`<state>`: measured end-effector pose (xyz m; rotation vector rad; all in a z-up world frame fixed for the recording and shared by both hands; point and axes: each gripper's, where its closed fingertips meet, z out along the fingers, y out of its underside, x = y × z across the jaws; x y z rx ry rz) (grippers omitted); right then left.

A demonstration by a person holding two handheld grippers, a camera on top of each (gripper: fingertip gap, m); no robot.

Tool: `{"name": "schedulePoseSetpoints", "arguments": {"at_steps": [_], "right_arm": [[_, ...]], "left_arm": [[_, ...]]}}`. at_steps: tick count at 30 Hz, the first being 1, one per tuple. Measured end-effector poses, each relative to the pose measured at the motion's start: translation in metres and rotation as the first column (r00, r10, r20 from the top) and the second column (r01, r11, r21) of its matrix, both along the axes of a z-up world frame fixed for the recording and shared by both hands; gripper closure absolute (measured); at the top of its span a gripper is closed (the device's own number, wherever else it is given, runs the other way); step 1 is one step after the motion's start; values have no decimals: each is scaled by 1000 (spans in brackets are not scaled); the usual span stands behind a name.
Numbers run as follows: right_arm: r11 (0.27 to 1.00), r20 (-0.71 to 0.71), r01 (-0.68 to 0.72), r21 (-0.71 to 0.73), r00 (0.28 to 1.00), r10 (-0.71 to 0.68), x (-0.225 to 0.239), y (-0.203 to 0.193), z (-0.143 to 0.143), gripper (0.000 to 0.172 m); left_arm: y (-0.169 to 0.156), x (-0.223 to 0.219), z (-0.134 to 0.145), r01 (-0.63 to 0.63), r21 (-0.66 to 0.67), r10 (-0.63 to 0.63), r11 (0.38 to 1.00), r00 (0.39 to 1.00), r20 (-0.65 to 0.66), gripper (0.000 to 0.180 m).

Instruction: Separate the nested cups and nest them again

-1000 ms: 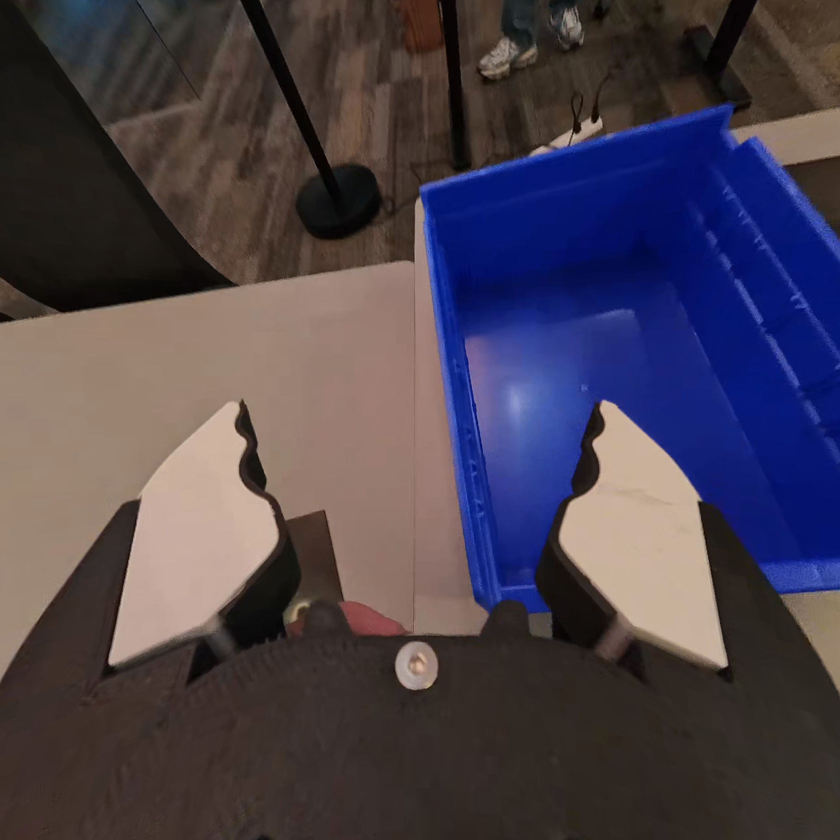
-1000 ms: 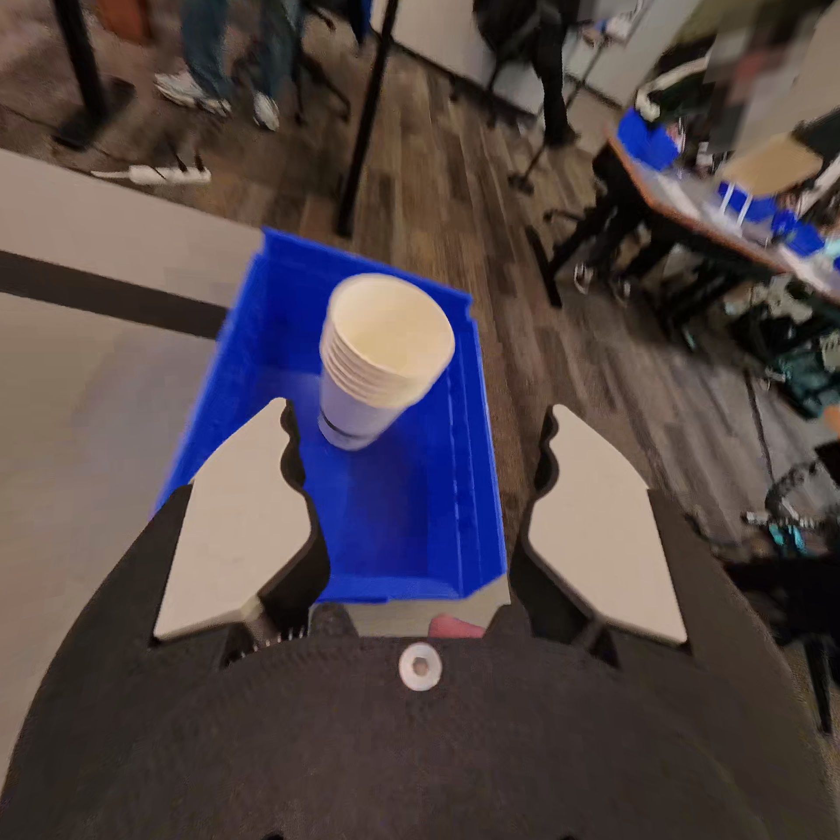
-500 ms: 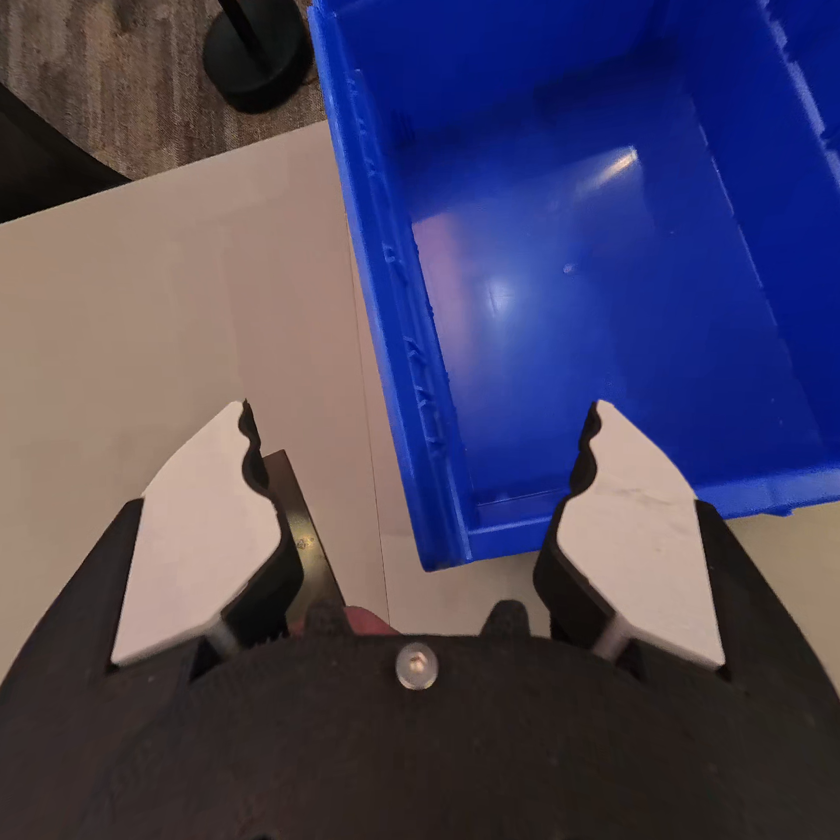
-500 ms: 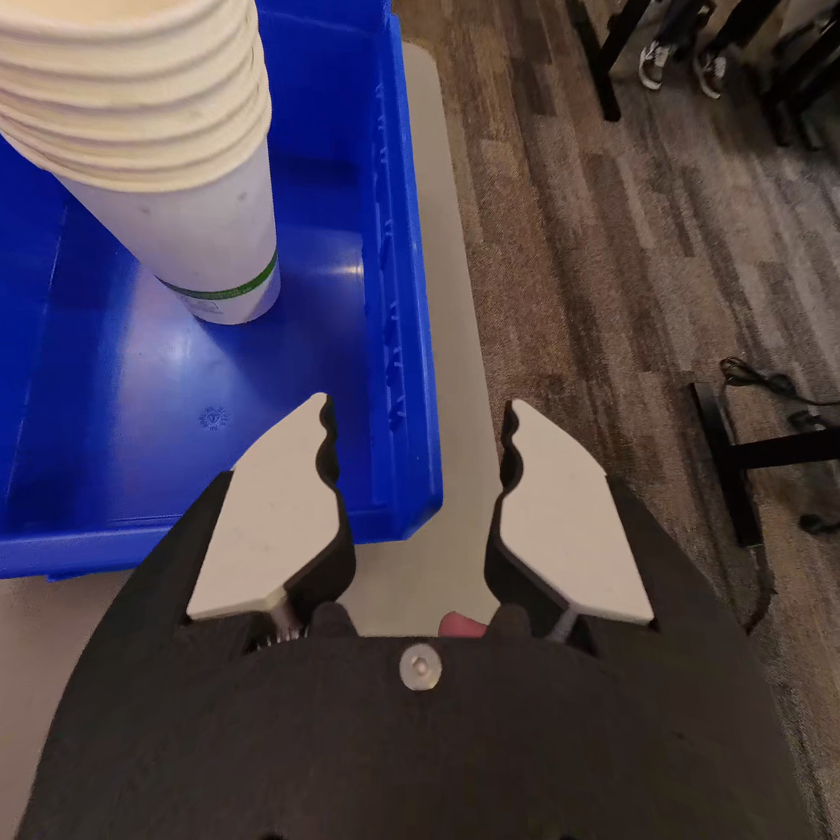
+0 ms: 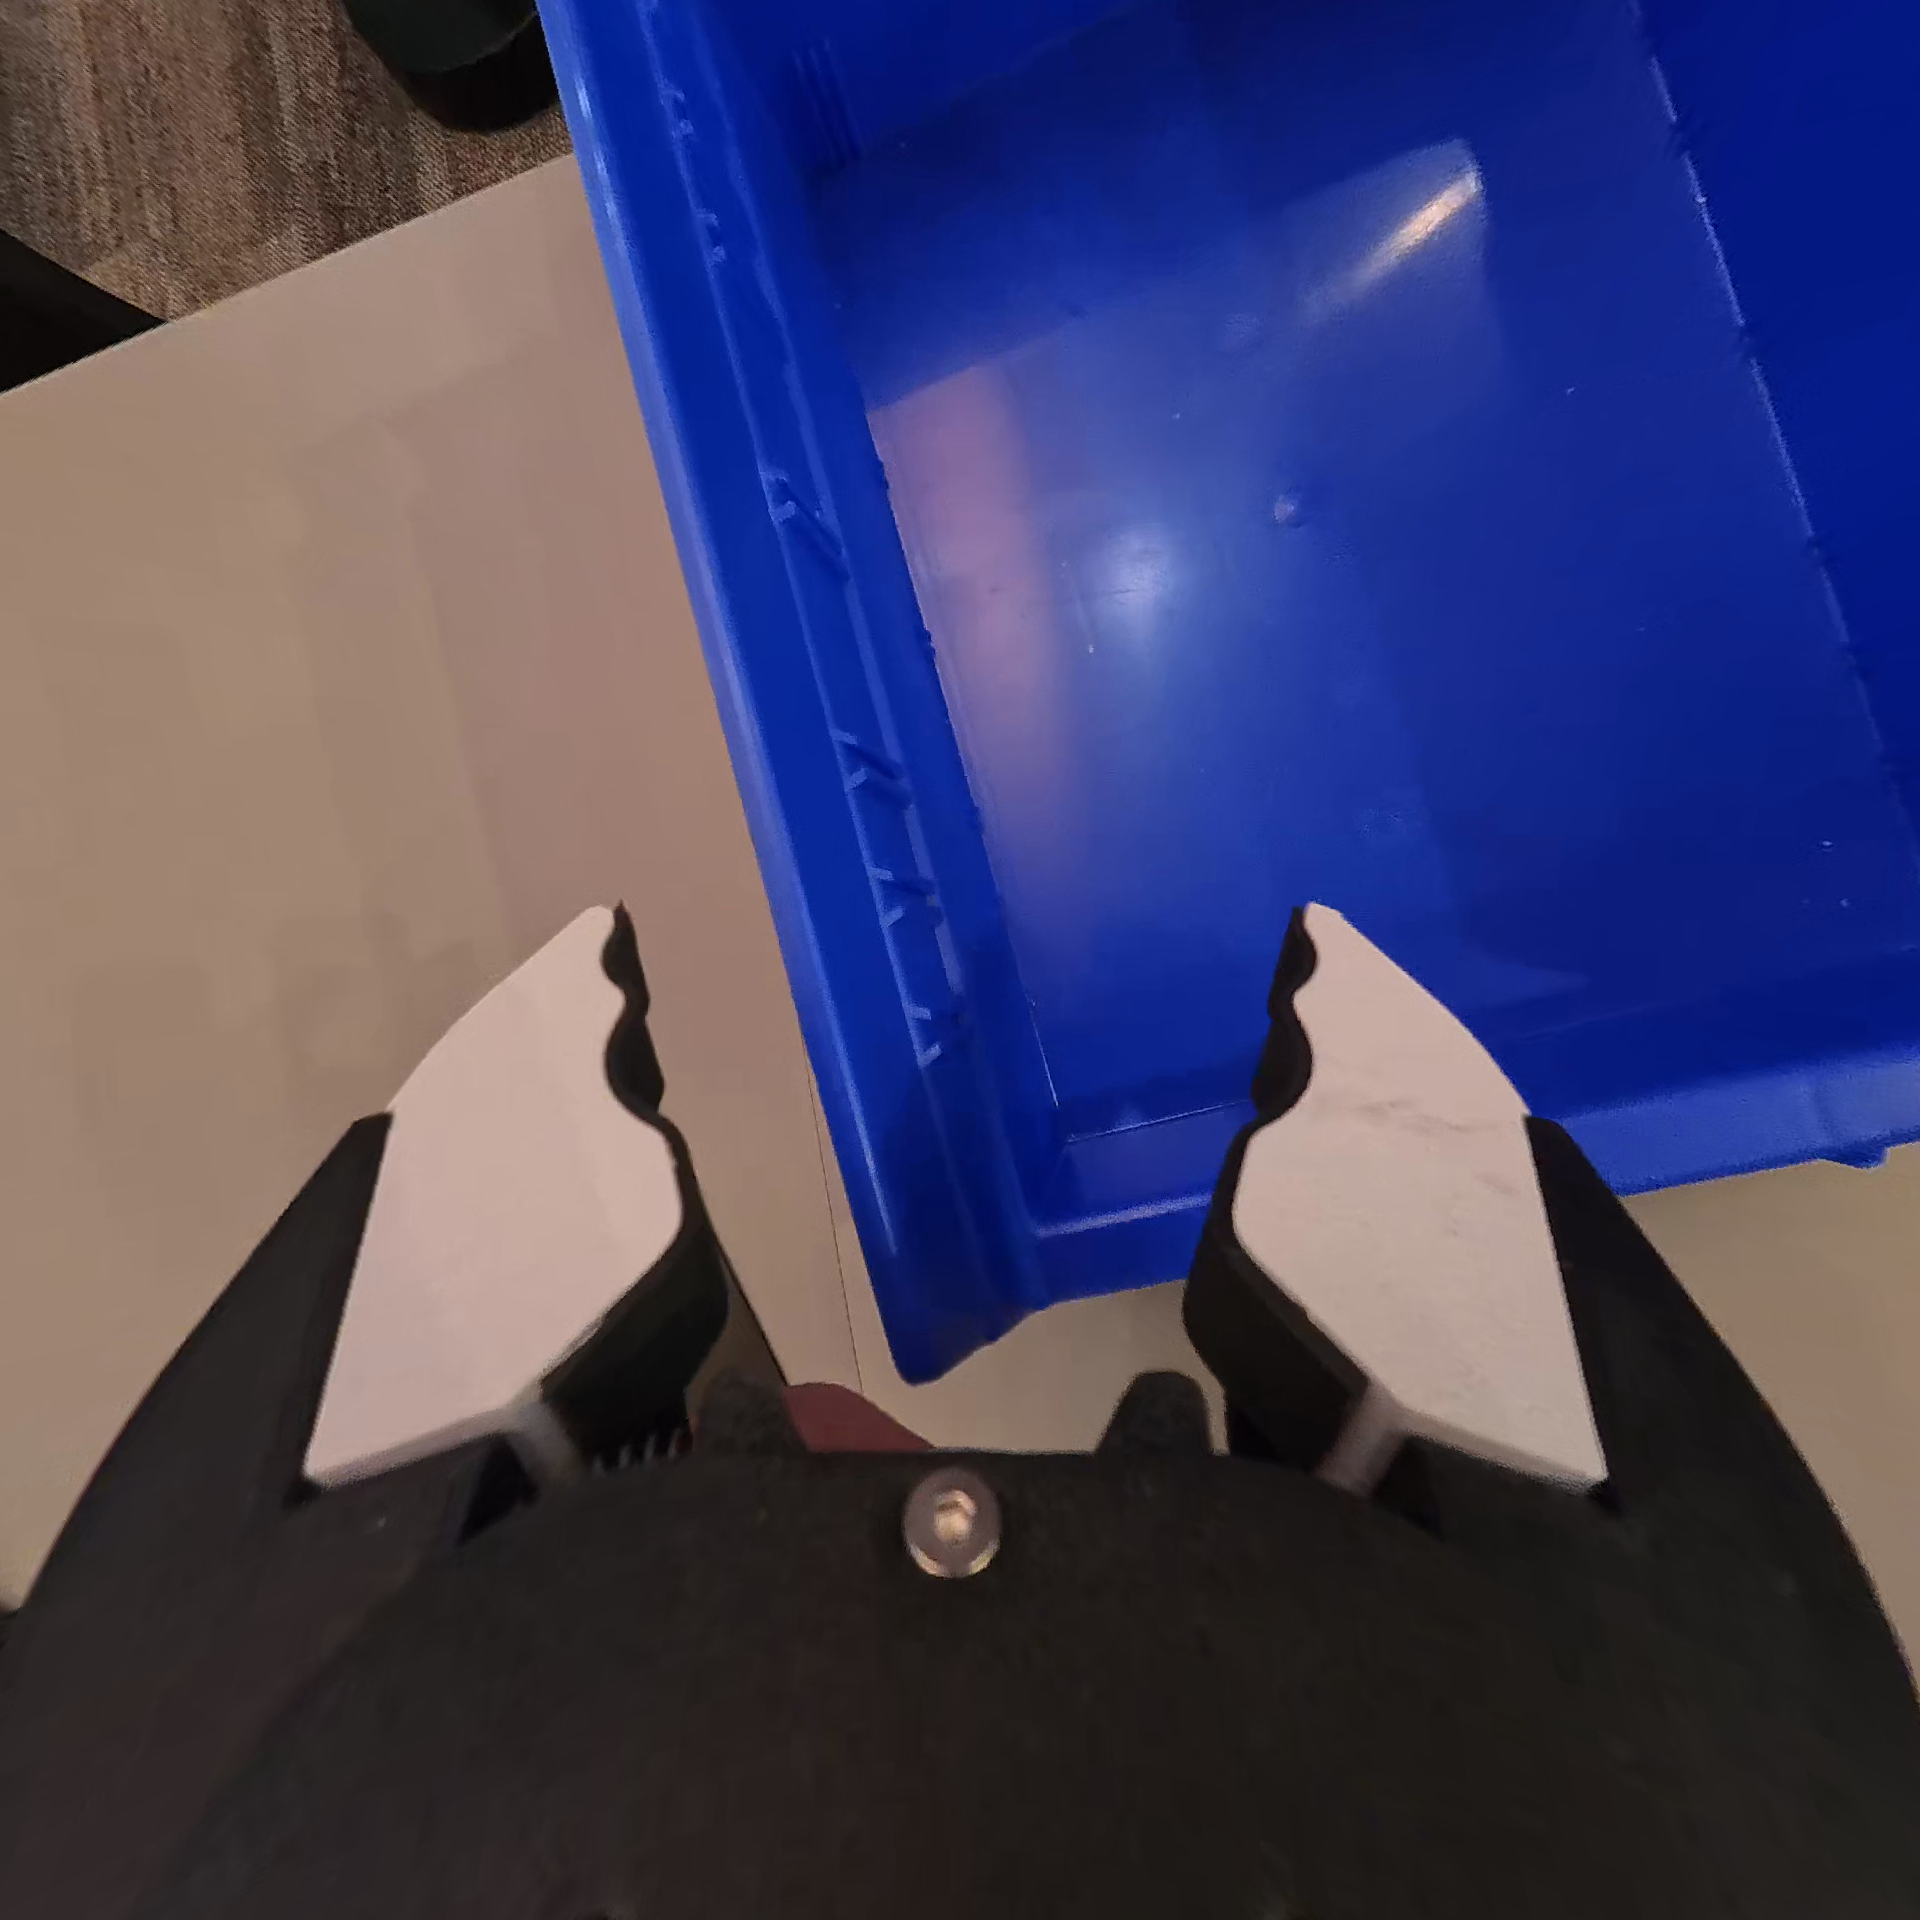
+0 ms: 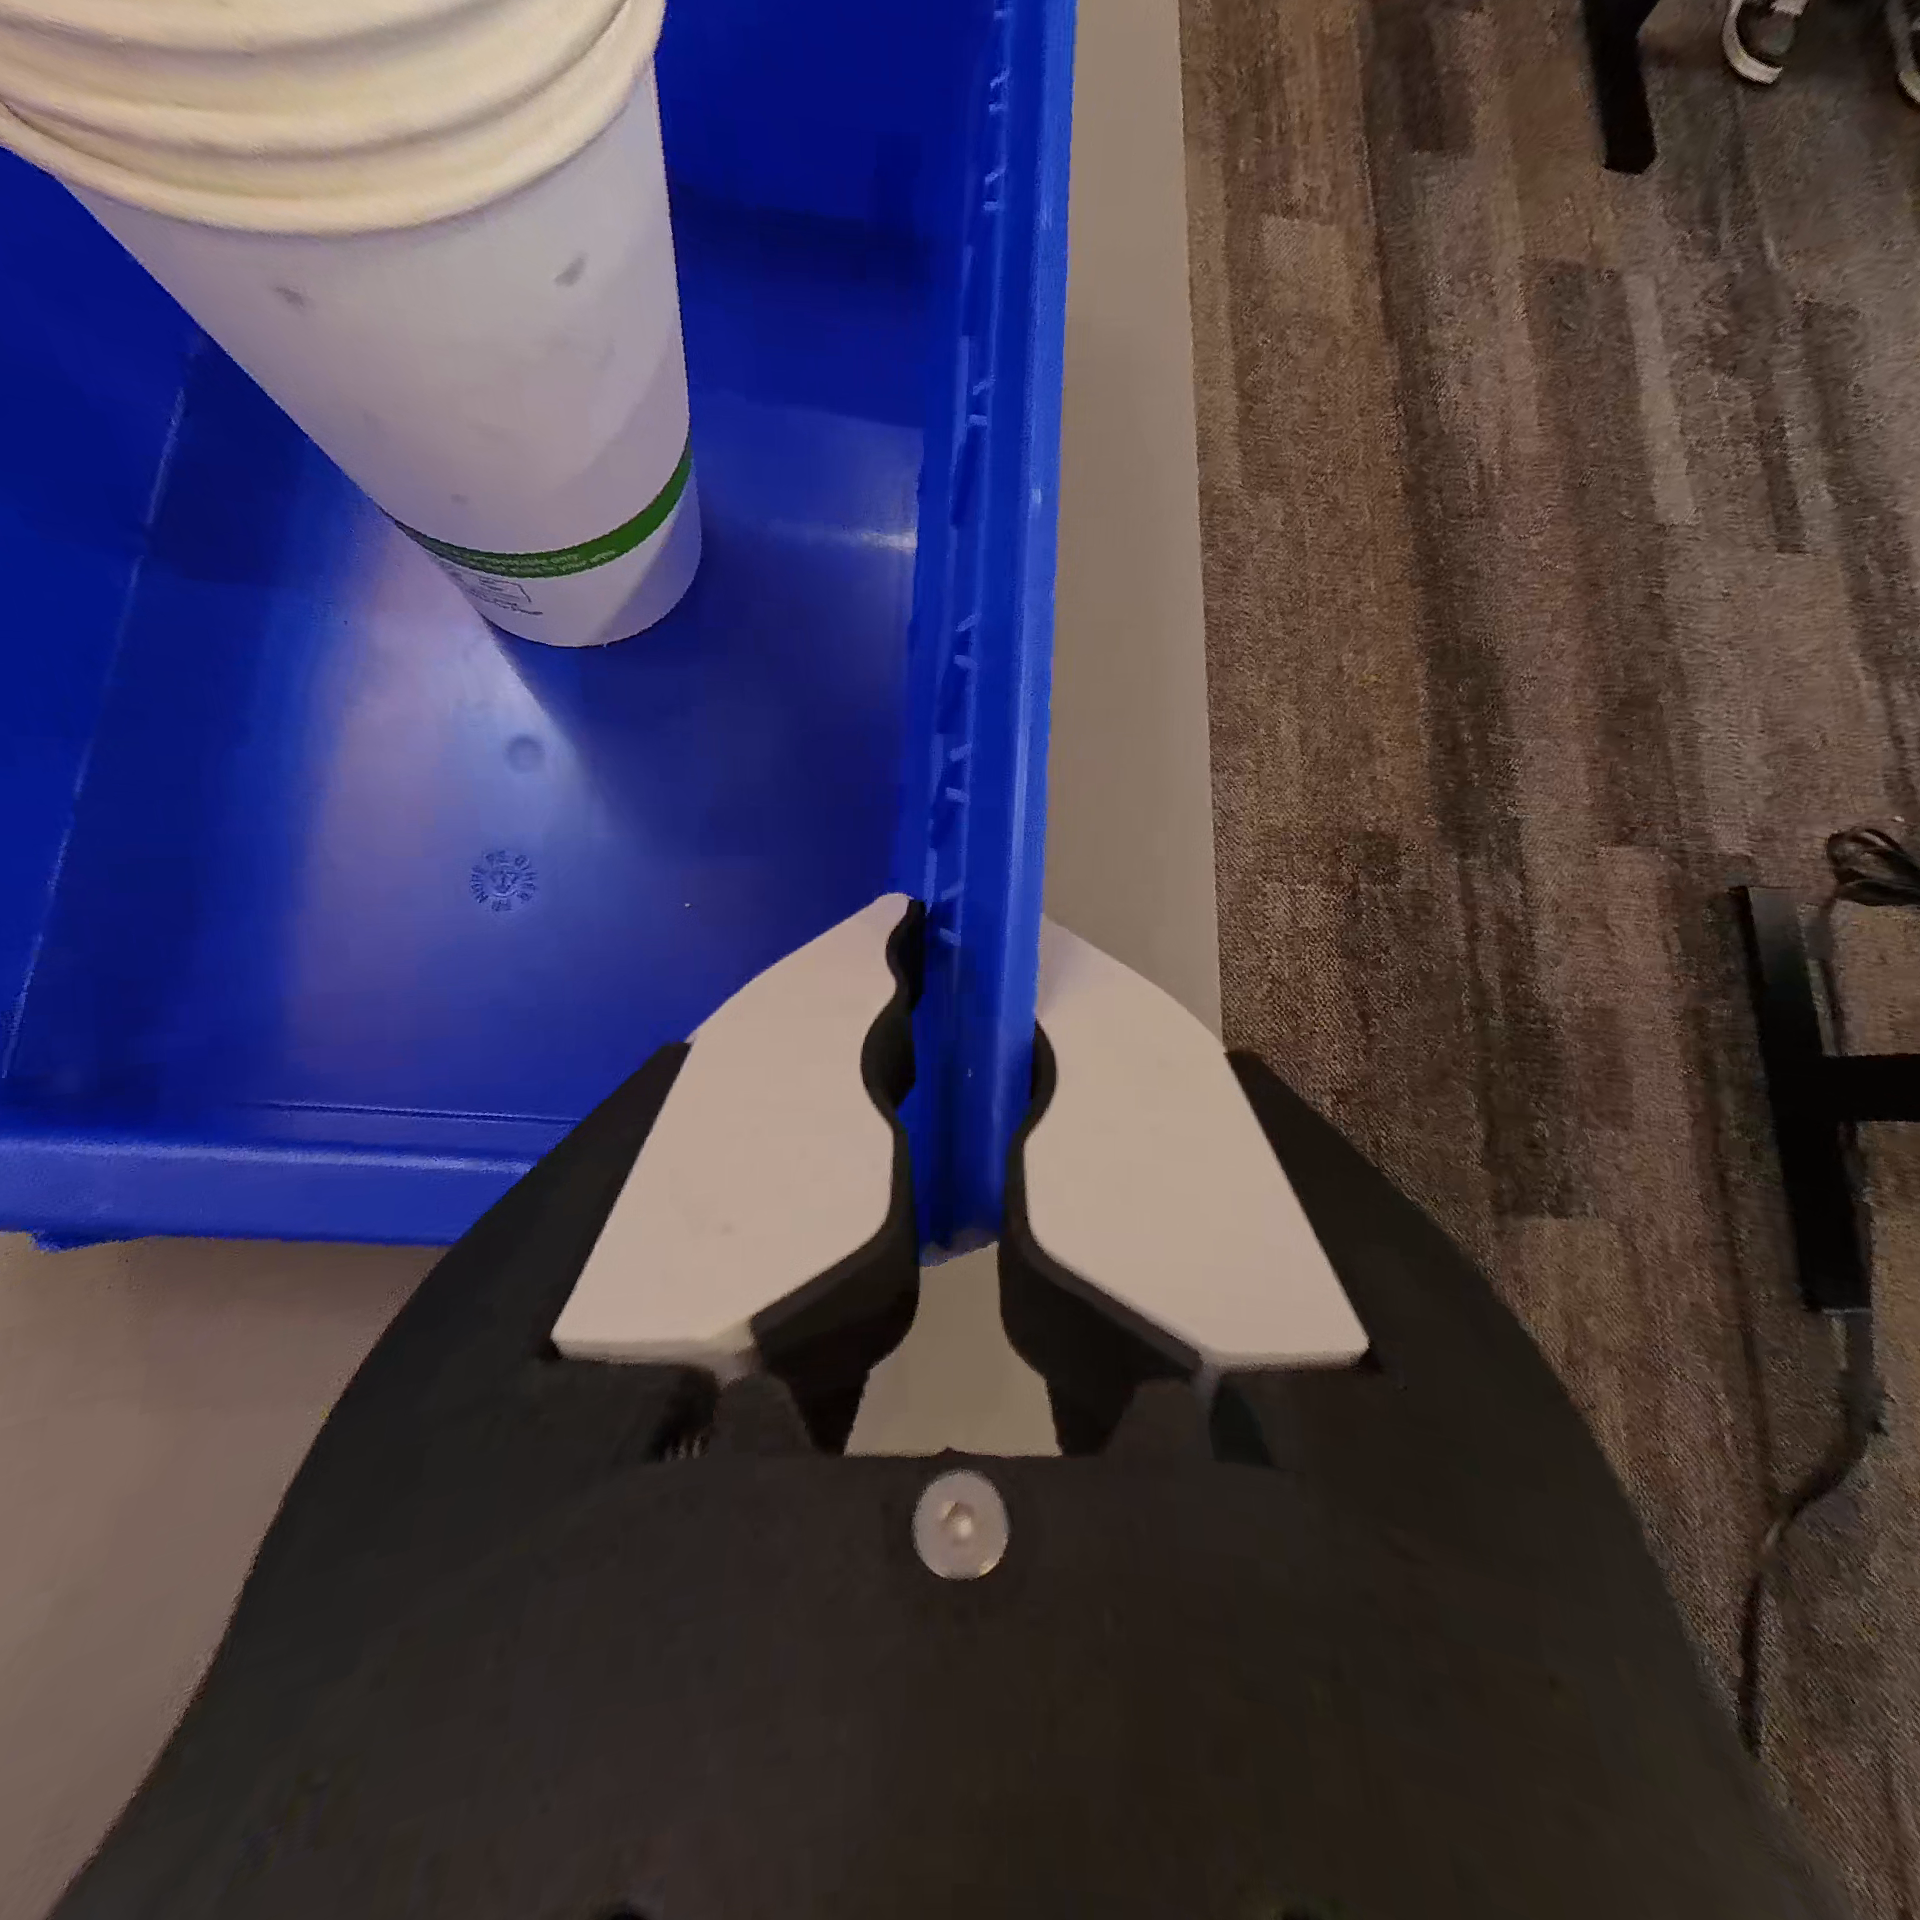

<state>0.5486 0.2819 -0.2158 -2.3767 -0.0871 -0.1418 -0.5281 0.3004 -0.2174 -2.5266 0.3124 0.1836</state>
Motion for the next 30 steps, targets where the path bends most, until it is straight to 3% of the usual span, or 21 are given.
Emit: {"name": "schedulePoseSetpoints", "arguments": {"at_steps": [8, 16, 22, 30], "right_arm": [[992, -41, -125, -2, 991, 124, -26, -11, -1, 165], [987, -54, -157, -15, 986, 156, -51, -31, -1, 165], [956, -67, -289, -42, 956, 286, -66, -44, -2, 165], [858, -67, -507, -88, 862, 502, -84, -59, -2, 165]], "left_arm": [[5, 2, -6, 14, -6, -14, 1000, 1000, -14, 108], [5, -2, -7, 9, 7, -9, 1000, 1000, -6, 124], [5, -1, -14, 14, -15, -14, 1000, 1000, -4, 125], [6, -2, -14, 11, -13, -11, 1000, 1000, -4, 126]]}}
